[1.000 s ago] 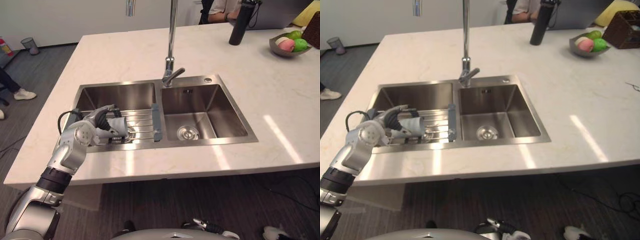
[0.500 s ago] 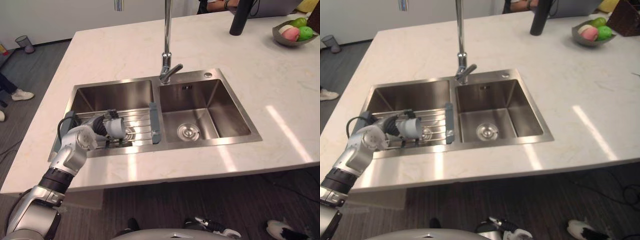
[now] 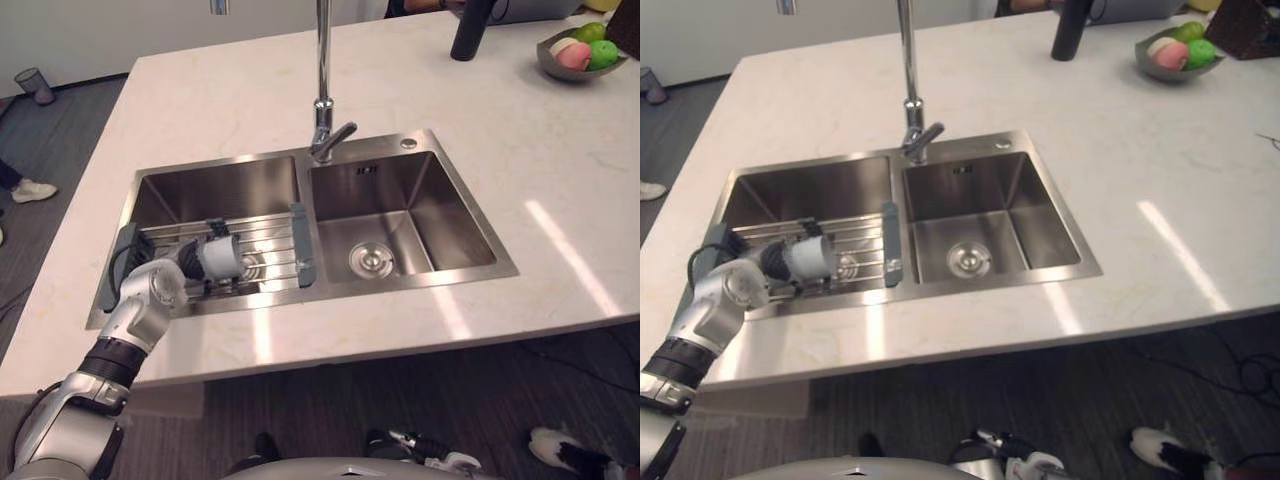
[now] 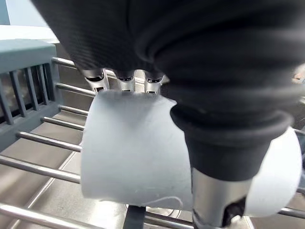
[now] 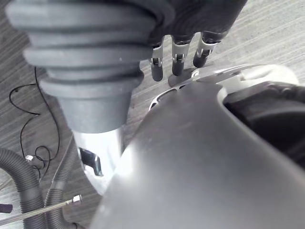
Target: Walk over to the sink, pick up the cup, carry it to the dishwasher, place the cup inside the dishwasher, then close the dishwasher door
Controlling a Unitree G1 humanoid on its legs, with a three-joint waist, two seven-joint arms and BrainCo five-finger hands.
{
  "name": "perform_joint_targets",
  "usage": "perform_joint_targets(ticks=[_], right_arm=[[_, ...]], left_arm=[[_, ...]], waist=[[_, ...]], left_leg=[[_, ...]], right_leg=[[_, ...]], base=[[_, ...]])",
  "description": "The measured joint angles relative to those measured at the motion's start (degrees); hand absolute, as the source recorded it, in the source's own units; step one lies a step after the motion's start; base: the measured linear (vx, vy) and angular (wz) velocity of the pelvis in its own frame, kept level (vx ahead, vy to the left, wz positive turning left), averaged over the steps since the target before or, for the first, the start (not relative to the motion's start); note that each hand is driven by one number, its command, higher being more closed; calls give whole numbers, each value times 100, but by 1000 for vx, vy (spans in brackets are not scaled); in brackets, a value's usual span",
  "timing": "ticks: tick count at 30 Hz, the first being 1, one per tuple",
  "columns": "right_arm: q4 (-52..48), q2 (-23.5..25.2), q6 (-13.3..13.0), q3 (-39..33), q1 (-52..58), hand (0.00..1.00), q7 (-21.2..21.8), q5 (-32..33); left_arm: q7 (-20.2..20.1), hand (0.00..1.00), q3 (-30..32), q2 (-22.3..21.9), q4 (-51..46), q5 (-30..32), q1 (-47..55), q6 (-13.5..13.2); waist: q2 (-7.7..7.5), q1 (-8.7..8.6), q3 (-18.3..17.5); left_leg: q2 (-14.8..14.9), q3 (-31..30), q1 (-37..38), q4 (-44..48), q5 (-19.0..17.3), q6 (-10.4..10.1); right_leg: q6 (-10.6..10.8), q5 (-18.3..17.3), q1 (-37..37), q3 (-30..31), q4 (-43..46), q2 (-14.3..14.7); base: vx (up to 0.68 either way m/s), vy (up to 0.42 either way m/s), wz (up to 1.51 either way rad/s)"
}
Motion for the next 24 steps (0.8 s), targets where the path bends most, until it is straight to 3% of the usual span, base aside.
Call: perform_joint_targets(ticks=[11, 12, 24], right_arm=[[-9, -60, 59, 24, -55, 0, 0, -17], [-9, -63, 60, 25, -59, 0, 1, -18], [-13, -164, 186, 171, -138, 0, 19, -236]], left_arm=[[188, 0, -7, -208, 381, 128, 5, -15], [196, 100, -5, -208, 411, 130, 5, -21], [302, 100, 12, -266, 812, 342, -2, -232]], waist=[[99, -88, 22], [105, -98, 18], [179, -131, -28]], left_leg=[[2, 82, 70, -1, -51, 3], [2, 86, 71, -1, -55, 7], [1, 192, 125, 0, -104, -7]], right_leg=[[4, 4, 12, 87, 0, 0], [5, 4, 11, 92, -1, 0], [9, 7, 5, 209, -22, 2]], base=[[-6, -2, -4], [-23, 0, -5], [2, -2, -4]])
